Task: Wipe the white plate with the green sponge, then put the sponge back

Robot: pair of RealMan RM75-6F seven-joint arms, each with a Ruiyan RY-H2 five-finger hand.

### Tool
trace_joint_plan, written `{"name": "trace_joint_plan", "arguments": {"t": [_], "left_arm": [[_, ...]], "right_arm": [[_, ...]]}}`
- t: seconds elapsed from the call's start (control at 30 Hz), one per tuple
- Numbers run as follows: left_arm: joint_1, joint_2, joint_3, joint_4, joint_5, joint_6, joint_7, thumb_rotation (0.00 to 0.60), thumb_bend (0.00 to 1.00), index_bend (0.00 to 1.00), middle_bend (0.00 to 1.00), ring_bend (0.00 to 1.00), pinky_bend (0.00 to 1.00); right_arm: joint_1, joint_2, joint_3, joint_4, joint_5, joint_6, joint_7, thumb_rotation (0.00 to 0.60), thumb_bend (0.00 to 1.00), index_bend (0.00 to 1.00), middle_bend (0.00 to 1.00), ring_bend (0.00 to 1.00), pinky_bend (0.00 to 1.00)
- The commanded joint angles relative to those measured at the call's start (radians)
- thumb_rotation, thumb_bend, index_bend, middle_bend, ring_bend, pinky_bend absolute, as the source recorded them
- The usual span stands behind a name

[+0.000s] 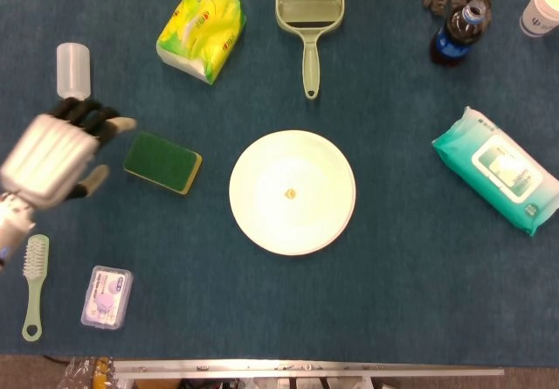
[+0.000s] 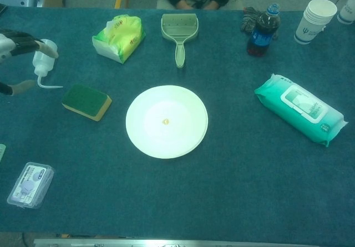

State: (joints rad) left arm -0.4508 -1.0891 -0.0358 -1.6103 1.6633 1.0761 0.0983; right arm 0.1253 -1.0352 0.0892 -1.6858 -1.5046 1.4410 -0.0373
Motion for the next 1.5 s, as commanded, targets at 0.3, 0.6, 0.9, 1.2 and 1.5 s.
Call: {"name": "trace_joint_plan", "arguments": {"t": [0.3,0.6,0.9,1.2,1.5], "left_arm": [[-0.136,-0.130,0.026,0.160,0.023,-0.164,-0.004,0.600,0.29,0.18,0.11,0.08,0.16],[-0.171,-0.181,0.041,0.230,-0.018,-0.232,0.060,0.600,0.29,0.16,0.05,0.04,0.15],[-0.193,-0.214,0.052,0.285,-0.092,-0.297,0.102,0.600,0.29,0.16,0.05,0.04,0.15],[-0.190,-0.191,0.059,0.242,-0.164,-0.318,0.170,0.600,0.29,0.16,0.06,0.04,0.15],[-0.194,-0.201,0.061,0.215,-0.232,-0.338,0.216,0.600,0.29,0.15,0.06,0.04,0.15]], "right_arm": [[-0.007,0.001,-0.003,-0.006,0.005,0.009,-0.009,0.587,0.32,0.30,0.31,0.21,0.40],[-0.008,-0.007,-0.004,0.009,0.014,0.007,-0.003,0.589,0.32,0.30,0.31,0.21,0.40],[-0.010,-0.010,-0.003,0.022,0.021,0.010,0.008,0.586,0.32,0.30,0.31,0.21,0.40],[-0.011,-0.014,-0.003,0.042,0.019,0.011,0.035,0.587,0.32,0.30,0.31,0.21,0.40],[-0.015,-0.016,-0.004,0.066,0.020,0.013,0.063,0.588,0.32,0.30,0.31,0.21,0.40]]}}
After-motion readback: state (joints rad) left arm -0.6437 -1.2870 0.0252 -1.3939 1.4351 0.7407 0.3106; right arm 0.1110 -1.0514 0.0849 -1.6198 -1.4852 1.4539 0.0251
